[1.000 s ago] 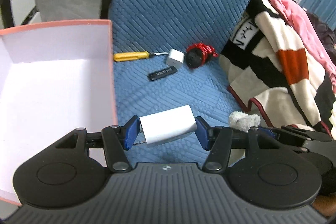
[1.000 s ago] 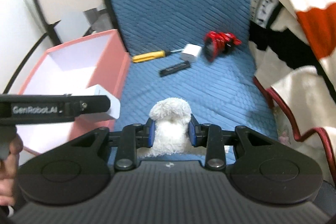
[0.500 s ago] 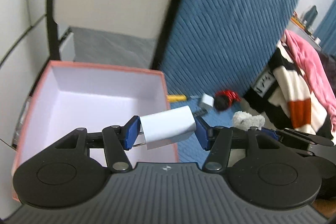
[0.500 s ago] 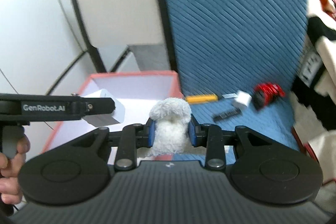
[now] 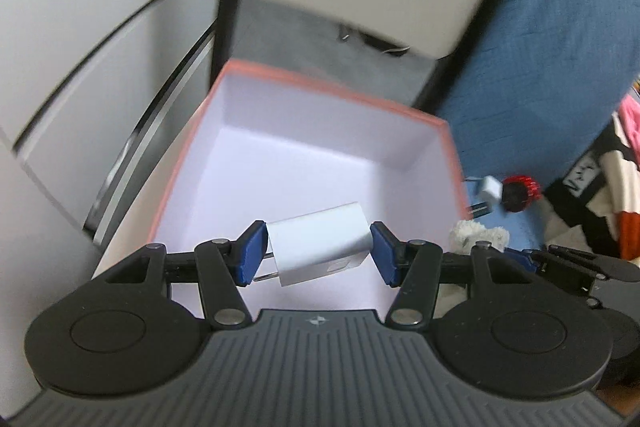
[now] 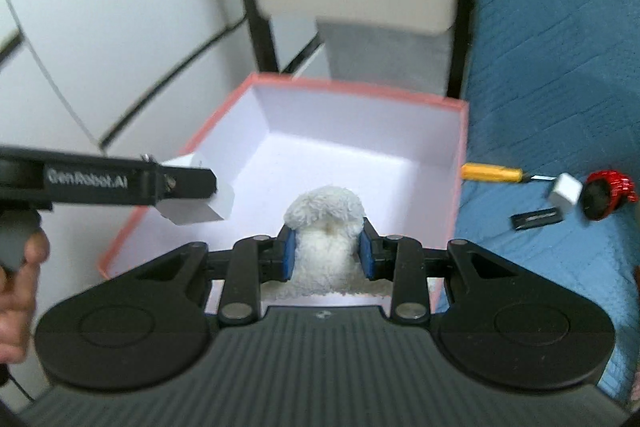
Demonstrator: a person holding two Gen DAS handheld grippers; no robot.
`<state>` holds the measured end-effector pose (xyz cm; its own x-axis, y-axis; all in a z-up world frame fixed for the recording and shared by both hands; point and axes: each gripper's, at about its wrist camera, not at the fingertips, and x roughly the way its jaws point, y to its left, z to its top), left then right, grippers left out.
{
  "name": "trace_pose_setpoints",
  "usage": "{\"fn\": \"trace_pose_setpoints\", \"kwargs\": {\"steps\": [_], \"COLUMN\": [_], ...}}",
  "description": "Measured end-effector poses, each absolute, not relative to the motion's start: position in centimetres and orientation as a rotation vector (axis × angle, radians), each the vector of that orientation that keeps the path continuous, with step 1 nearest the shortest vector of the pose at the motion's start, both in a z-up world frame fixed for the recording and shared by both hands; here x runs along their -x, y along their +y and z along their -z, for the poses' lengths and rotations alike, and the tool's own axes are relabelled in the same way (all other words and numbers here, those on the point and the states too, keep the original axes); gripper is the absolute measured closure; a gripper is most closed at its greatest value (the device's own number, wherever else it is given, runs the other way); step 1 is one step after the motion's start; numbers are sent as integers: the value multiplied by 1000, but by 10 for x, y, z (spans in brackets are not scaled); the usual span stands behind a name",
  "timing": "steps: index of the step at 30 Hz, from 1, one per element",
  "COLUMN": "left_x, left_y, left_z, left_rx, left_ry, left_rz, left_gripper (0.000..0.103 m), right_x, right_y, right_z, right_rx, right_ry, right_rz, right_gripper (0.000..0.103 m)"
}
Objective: Organize rigid objects
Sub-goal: 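Lower both objects into the pink box and open both grippers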
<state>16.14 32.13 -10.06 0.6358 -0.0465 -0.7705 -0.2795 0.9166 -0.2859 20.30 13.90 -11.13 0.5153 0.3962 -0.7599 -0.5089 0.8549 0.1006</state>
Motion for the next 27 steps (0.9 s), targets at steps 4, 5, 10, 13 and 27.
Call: {"fn": "trace_pose_setpoints", "kwargs": {"steps": [4,5,10,13,27], "left_x": [-154,-154,-163,-168,-159], "left_y": [341,345,347,346,346], "left_z": [133,141,177,192,158], "left_rx": [422,422,448,456,471], "left_ry": [930,945,1012,1032,946], "left_rz": [-165,-170,-160,-157,-187], "left_gripper": [41,41,41,41,40], "right_x": [-208,-209,-216,-219,-221], "right_y": [166,172,185,188,173], "right_z": [147,155,189,203,182], "right_rx": [237,272,353,373,261], "right_ry": [956,966,1023,1051,1018], "right_rz": [-565,-566,-566,-563,-597], "right_gripper": [69,68,69,68,43]}}
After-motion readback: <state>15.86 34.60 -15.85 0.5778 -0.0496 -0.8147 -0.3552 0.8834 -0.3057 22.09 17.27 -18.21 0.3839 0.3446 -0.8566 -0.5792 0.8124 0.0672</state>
